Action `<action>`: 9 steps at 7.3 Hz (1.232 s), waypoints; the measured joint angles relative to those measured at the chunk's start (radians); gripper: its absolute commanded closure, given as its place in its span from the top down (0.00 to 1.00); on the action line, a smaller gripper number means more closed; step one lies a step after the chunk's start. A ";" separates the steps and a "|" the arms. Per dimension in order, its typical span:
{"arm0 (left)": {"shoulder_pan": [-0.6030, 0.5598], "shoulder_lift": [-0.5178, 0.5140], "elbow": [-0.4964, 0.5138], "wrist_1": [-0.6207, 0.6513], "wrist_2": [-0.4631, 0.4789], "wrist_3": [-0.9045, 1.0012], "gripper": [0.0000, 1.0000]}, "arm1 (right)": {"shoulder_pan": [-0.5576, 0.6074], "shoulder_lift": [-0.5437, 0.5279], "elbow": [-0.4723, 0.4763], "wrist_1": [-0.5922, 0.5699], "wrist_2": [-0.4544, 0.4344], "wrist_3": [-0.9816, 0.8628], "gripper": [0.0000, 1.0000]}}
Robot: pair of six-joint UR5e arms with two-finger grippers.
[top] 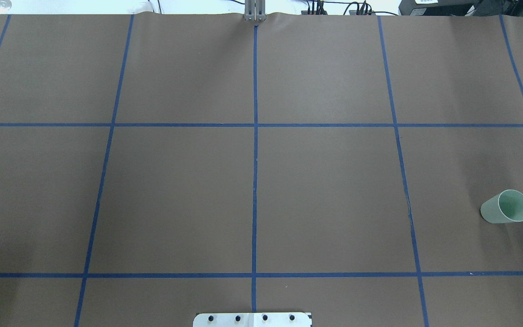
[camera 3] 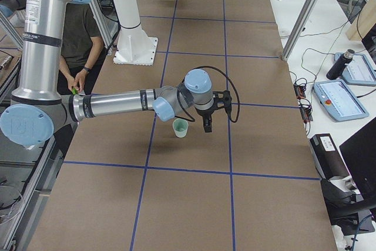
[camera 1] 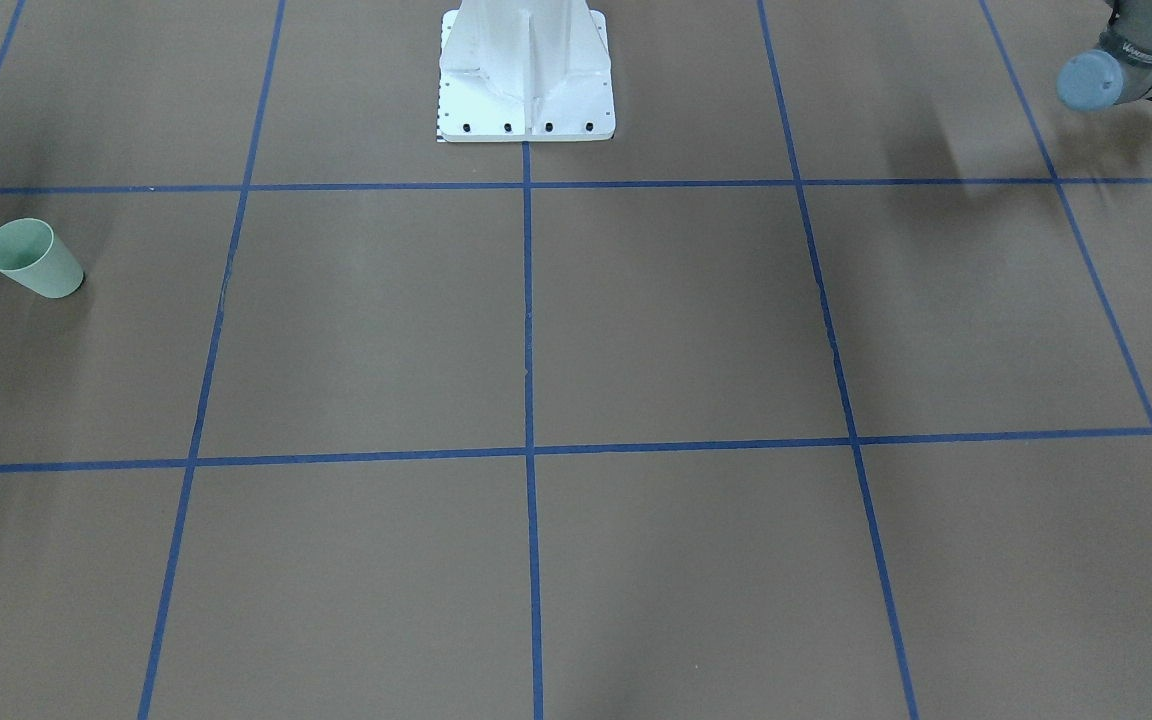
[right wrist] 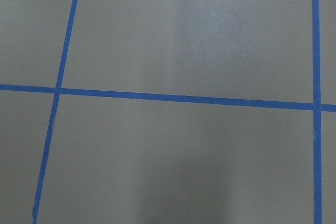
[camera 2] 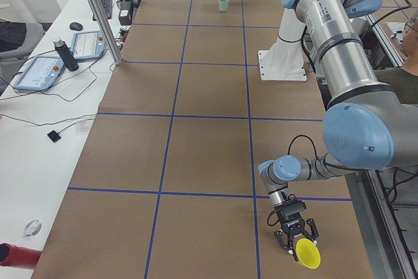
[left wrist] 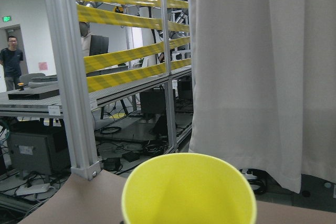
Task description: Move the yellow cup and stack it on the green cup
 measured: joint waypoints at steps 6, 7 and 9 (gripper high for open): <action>-0.354 -0.154 -0.090 0.037 0.199 0.377 0.65 | -0.004 0.015 -0.011 -0.010 0.005 0.055 1.00; -0.415 -0.200 -0.095 0.055 0.250 0.447 0.65 | -0.007 0.018 -0.011 -0.010 0.005 0.063 1.00; -0.518 -0.307 -0.102 0.067 0.368 0.590 0.65 | -0.012 0.027 -0.011 -0.009 0.004 0.068 1.00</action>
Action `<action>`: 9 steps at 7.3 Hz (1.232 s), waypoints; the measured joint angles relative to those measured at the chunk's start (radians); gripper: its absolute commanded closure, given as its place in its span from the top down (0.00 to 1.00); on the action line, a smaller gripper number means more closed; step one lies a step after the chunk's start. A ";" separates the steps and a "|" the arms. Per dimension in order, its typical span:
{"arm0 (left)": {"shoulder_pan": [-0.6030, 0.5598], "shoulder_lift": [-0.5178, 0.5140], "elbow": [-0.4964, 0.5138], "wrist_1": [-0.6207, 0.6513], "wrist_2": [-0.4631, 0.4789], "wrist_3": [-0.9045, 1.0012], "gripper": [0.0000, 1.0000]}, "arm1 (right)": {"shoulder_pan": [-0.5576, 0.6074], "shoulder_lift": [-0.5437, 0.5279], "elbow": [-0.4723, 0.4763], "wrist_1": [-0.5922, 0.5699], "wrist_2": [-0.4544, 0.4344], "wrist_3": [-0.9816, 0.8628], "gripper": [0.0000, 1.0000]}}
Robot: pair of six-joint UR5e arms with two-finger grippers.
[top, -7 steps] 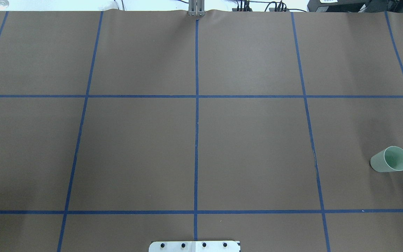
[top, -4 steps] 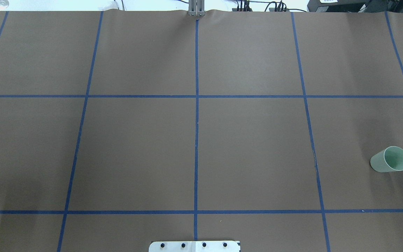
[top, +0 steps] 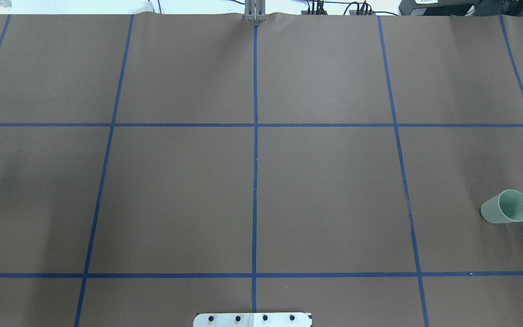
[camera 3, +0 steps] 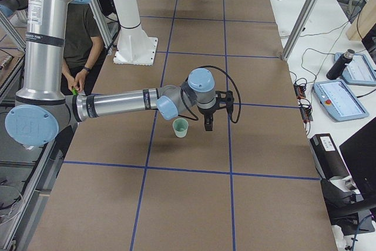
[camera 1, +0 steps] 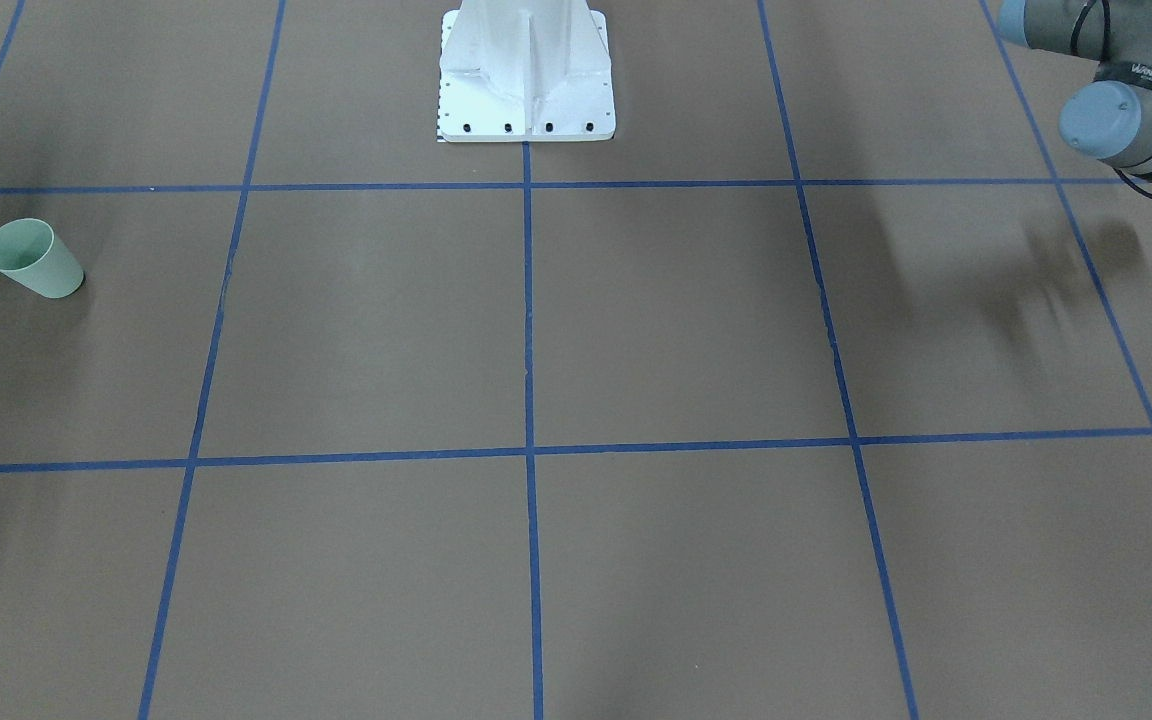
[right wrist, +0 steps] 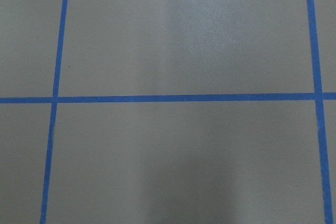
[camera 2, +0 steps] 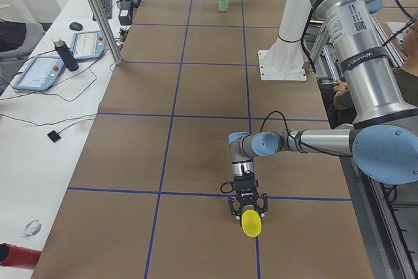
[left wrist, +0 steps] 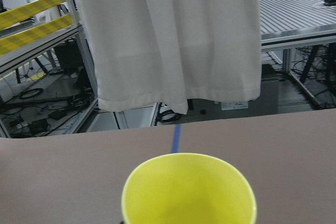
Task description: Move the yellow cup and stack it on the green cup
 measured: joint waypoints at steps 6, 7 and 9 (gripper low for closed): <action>-0.029 -0.397 -0.007 -0.023 0.280 0.371 0.65 | -0.025 0.032 -0.003 0.000 -0.010 0.001 1.00; -0.004 -0.473 -0.005 -0.041 0.307 0.429 0.65 | -0.036 0.052 -0.015 -0.001 -0.012 0.002 1.00; 0.120 -0.614 0.014 -0.141 0.385 0.510 0.63 | -0.049 0.120 -0.076 -0.002 -0.011 0.007 1.00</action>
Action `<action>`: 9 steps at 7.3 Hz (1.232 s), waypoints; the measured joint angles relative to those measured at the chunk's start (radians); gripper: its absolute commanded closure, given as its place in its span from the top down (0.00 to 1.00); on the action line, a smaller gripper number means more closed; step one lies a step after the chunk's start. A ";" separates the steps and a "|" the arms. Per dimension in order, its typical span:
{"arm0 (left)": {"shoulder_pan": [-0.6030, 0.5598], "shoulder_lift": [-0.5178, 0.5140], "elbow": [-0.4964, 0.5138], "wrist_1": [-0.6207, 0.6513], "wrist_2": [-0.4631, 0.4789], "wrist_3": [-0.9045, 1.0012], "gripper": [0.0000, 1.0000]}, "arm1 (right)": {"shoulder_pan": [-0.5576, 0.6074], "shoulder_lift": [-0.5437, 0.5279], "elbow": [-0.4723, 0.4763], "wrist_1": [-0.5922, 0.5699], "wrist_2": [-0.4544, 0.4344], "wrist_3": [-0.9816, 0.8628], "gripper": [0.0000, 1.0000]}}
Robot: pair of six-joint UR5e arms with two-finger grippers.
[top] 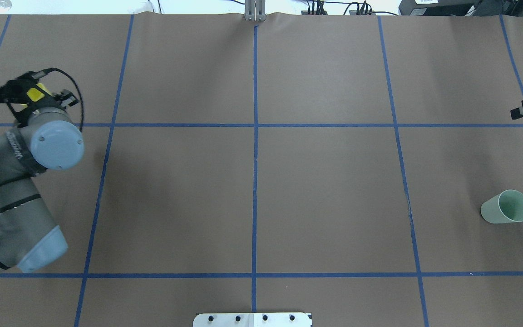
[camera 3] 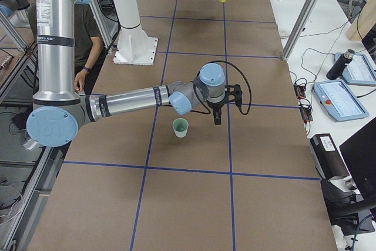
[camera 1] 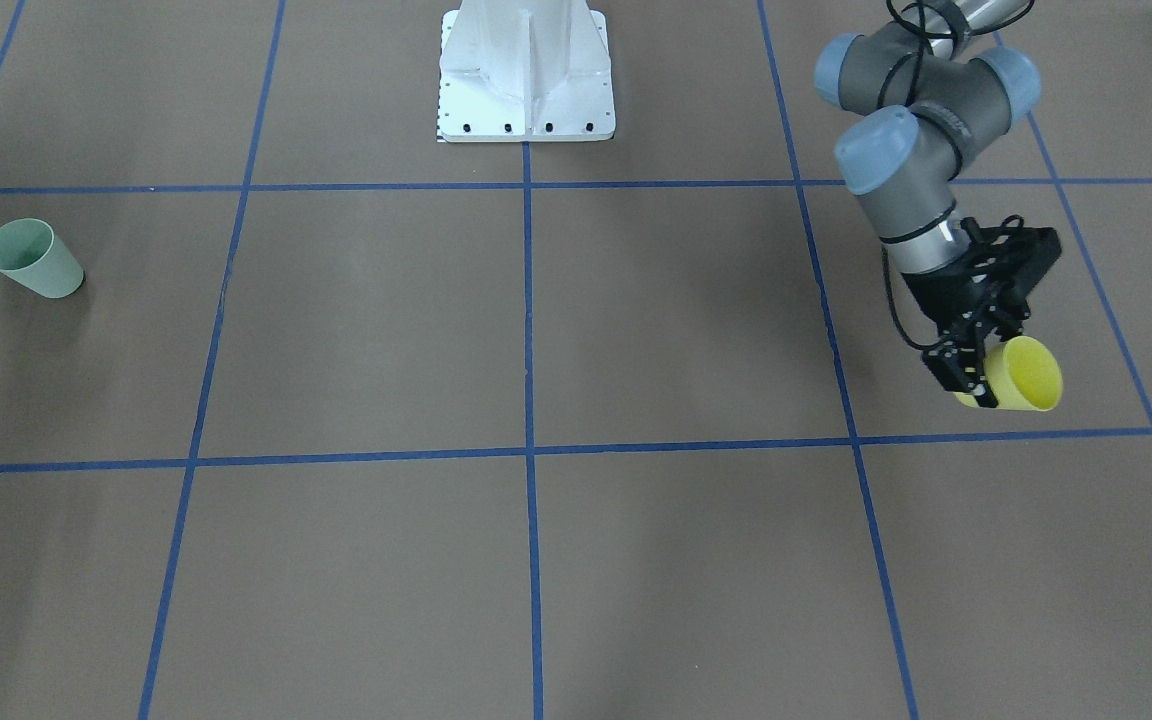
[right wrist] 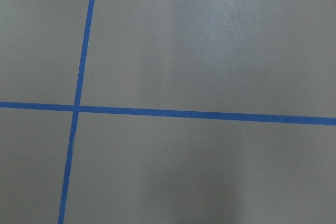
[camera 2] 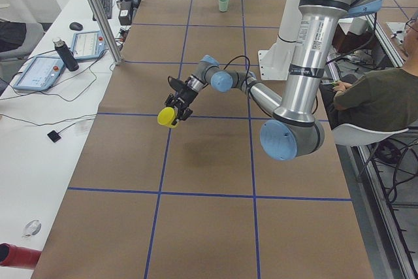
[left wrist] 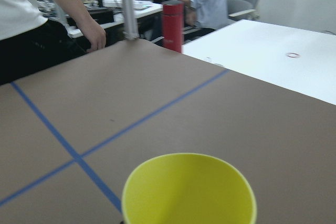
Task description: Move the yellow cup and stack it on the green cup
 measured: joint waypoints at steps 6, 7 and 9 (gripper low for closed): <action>0.155 -0.260 0.294 -0.715 0.124 0.556 0.63 | -0.044 0.100 -0.027 0.001 0.009 0.107 1.00; 0.169 -0.304 0.308 -0.779 0.068 0.642 0.63 | -0.072 0.129 -0.026 0.001 0.008 0.129 1.00; 0.205 -0.389 0.342 -0.877 0.013 0.810 0.63 | -0.143 0.227 -0.033 -0.022 0.002 0.228 1.00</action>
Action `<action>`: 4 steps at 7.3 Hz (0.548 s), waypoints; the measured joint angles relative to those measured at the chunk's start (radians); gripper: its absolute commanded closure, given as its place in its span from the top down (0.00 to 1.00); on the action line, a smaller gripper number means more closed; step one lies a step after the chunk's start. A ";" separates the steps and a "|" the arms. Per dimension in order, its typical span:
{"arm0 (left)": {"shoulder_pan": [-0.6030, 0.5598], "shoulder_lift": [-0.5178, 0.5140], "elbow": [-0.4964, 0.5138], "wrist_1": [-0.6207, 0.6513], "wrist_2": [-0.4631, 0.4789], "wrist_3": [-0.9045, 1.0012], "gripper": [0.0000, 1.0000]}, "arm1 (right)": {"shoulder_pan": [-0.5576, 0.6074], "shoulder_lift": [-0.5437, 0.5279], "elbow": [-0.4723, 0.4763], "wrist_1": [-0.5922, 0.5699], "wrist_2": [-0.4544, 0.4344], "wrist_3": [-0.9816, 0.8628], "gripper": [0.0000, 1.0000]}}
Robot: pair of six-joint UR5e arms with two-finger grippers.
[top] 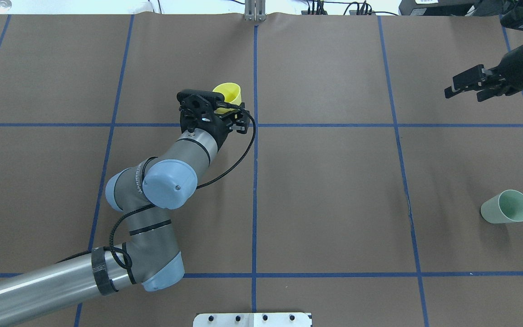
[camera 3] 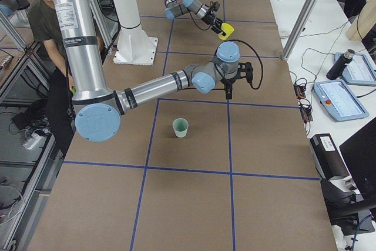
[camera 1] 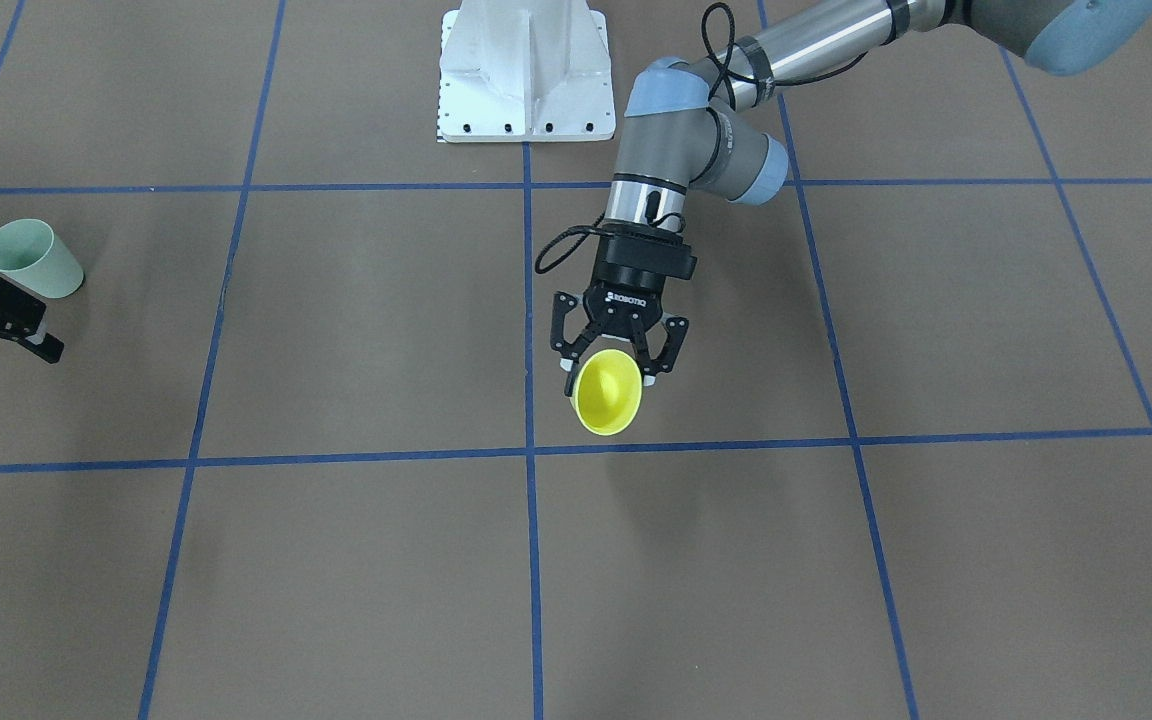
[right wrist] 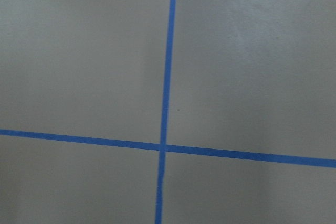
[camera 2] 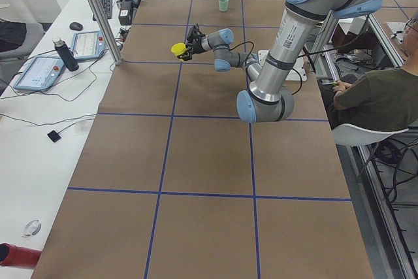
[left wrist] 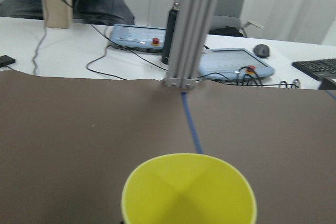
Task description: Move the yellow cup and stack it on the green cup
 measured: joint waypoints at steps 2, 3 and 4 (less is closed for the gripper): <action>0.036 -0.095 0.069 -0.081 -0.010 0.143 0.63 | -0.064 0.123 -0.009 -0.069 -0.006 0.102 1.00; 0.045 -0.146 0.139 -0.127 -0.012 0.178 0.62 | -0.092 0.177 -0.020 -0.097 -0.008 0.134 1.00; 0.050 -0.174 0.190 -0.188 -0.027 0.210 0.62 | -0.108 0.216 -0.038 -0.109 -0.006 0.146 1.00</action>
